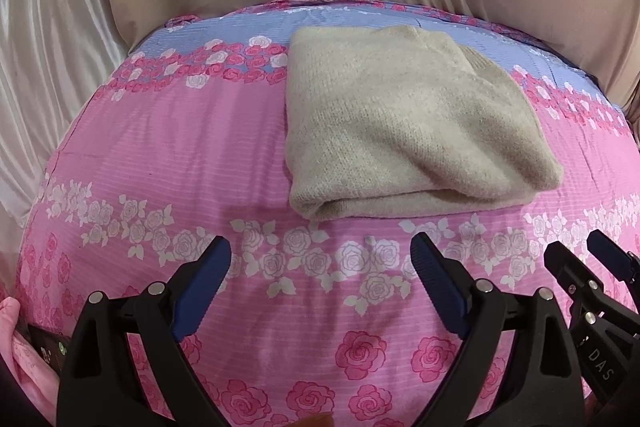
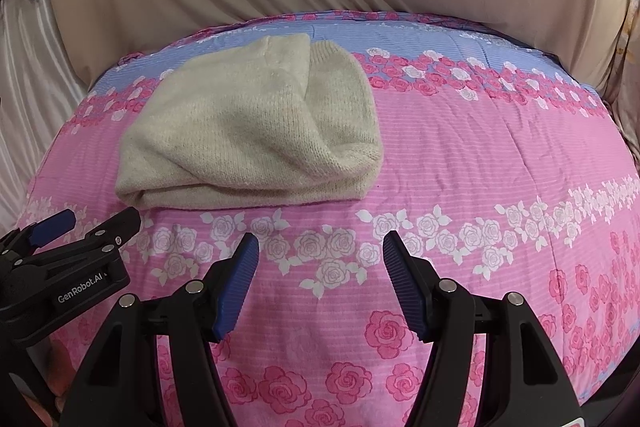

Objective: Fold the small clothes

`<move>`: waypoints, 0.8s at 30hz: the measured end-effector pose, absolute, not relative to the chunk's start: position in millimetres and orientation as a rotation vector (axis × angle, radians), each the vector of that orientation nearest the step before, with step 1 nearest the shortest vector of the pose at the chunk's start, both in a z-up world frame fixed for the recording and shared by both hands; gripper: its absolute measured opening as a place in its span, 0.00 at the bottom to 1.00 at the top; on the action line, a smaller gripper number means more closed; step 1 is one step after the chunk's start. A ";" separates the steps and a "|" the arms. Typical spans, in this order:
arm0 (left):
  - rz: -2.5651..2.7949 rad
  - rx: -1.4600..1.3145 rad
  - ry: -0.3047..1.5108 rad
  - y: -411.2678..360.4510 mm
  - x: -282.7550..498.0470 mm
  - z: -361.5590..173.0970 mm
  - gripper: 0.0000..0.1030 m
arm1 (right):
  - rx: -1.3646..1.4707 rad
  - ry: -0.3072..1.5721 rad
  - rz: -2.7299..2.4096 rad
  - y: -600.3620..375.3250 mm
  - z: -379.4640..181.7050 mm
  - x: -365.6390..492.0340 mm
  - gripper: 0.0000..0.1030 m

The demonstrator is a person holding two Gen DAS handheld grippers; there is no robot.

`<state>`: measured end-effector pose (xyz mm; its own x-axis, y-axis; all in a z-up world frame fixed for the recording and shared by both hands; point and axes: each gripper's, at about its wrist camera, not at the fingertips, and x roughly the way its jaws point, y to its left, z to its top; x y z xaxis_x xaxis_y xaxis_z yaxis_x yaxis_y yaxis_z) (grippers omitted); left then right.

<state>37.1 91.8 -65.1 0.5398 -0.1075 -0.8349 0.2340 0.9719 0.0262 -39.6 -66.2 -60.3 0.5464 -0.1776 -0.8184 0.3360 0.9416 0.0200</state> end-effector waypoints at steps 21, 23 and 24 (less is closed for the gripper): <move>-0.213 0.155 0.982 89.2 36.2 -66.6 0.86 | 0.184 0.950 -0.308 -65.9 -62.4 -39.0 0.61; -0.217 0.157 0.985 88.9 36.1 -66.6 0.86 | 0.185 0.950 -0.308 -66.4 -62.5 -39.5 0.61; -0.221 0.158 0.985 88.4 35.7 -66.2 0.86 | 0.184 0.949 -0.307 -66.3 -62.2 -39.3 0.61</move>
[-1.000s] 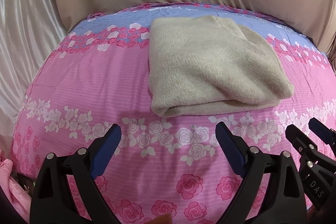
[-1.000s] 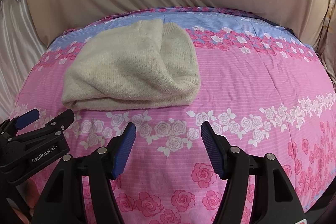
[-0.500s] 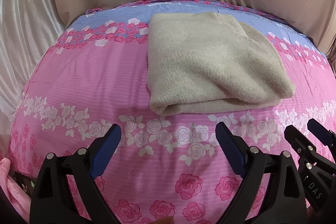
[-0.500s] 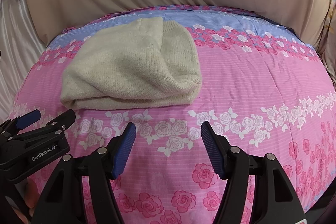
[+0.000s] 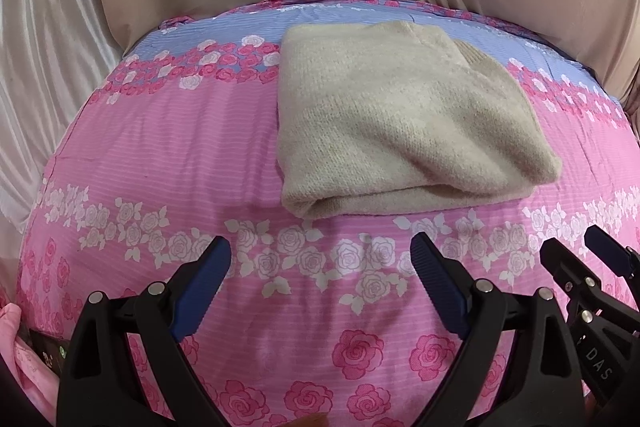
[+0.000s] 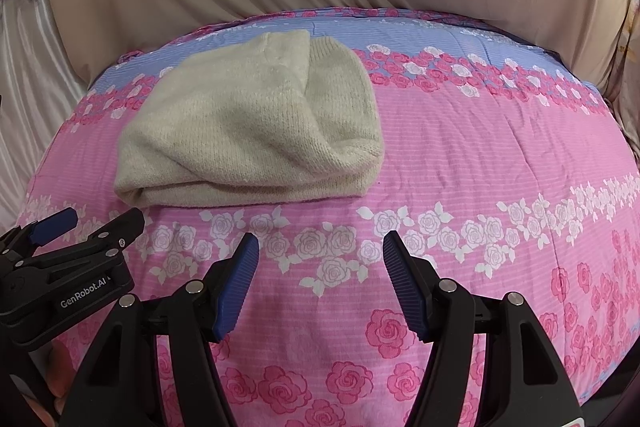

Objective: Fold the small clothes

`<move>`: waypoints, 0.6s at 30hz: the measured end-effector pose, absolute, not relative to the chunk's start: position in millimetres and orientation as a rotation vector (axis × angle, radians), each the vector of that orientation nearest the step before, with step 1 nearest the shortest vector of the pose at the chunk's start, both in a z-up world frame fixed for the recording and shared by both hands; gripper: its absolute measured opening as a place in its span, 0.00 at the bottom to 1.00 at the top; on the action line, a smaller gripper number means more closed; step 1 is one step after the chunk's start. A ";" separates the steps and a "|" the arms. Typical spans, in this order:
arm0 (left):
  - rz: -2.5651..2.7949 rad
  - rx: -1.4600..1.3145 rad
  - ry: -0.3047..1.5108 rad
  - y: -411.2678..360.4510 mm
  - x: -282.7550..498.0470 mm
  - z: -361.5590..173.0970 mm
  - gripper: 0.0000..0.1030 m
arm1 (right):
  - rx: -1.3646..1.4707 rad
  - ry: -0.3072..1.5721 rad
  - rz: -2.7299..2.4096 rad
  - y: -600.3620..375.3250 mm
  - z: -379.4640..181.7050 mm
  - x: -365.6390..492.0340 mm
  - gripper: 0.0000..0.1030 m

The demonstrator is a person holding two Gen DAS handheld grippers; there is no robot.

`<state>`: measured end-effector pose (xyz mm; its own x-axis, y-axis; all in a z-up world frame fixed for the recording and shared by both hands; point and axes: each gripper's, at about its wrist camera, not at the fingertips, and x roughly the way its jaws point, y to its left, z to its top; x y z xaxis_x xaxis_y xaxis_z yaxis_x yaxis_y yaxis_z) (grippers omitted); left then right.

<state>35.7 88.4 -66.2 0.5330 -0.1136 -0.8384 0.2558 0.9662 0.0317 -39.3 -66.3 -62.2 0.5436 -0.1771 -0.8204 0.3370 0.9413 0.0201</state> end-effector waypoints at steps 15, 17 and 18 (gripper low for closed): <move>-0.257 0.180 0.927 78.2 29.3 -62.5 0.95 | 0.187 0.952 -0.307 -65.2 -64.1 -41.3 0.61; -0.245 0.179 0.950 78.0 31.0 -65.0 0.95 | 0.188 0.953 -0.308 -65.4 -64.0 -40.8 0.61; -0.244 0.175 0.952 78.2 30.5 -65.7 0.95 | 0.189 0.955 -0.308 -65.4 -63.8 -40.4 0.61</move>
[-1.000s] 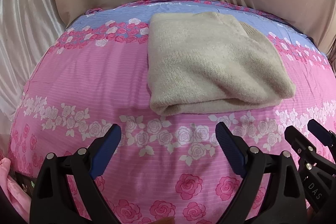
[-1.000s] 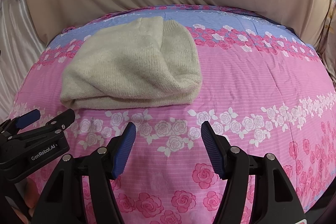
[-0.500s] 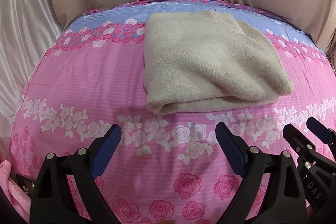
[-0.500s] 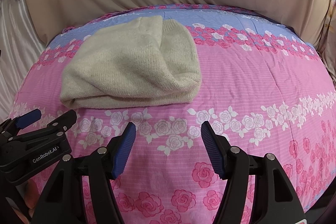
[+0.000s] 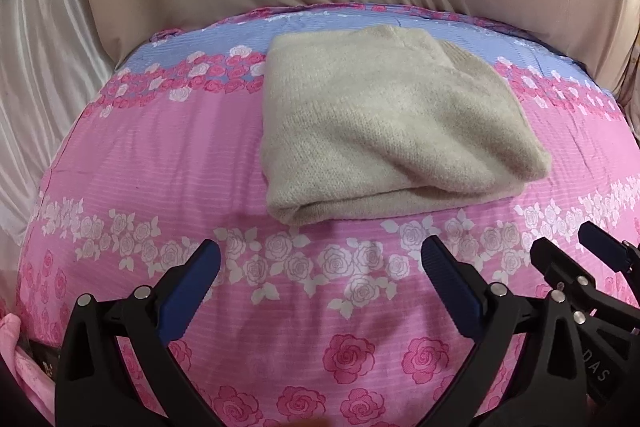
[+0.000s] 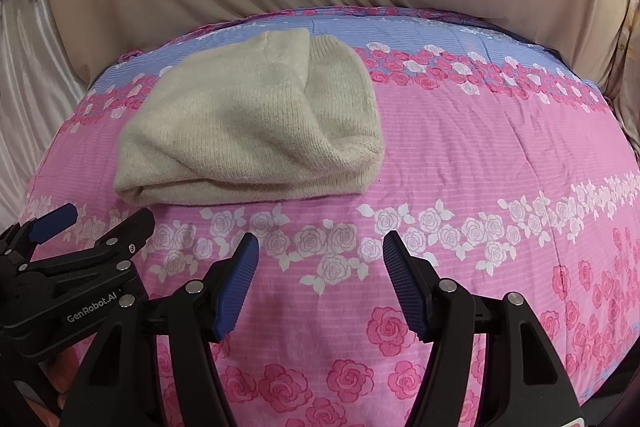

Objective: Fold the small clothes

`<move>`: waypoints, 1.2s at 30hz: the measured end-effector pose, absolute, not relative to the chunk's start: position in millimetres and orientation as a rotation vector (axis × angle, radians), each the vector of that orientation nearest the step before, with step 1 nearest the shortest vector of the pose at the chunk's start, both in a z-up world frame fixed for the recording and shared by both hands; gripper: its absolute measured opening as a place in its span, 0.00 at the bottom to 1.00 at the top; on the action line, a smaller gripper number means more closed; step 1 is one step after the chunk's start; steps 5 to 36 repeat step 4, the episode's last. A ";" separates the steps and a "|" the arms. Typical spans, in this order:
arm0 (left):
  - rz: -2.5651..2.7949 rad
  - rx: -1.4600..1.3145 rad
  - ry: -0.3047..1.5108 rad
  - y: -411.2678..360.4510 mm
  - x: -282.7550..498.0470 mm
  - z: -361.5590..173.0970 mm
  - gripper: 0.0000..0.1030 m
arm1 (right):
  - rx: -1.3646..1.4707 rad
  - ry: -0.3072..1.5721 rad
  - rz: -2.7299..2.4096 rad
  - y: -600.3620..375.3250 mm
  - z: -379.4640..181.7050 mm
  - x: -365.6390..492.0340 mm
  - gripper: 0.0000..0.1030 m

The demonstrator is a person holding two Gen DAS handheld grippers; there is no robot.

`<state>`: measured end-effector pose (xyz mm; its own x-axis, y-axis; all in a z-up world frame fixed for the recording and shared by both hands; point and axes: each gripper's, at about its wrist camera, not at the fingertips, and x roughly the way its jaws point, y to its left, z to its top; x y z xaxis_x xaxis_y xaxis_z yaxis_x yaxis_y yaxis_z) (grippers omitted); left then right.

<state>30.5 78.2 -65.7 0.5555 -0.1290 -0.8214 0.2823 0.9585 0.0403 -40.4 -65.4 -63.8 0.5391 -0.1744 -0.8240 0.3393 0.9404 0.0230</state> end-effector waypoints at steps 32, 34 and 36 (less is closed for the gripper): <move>-0.229 0.173 0.954 79.3 30.5 -66.4 0.95 | 0.190 0.957 -0.307 -65.0 -64.5 -42.0 0.61; -0.229 0.173 0.954 79.3 30.5 -66.4 0.95 | 0.190 0.957 -0.307 -65.0 -64.5 -42.0 0.61; -0.229 0.173 0.954 79.3 30.5 -66.4 0.95 | 0.190 0.957 -0.307 -65.0 -64.5 -42.0 0.61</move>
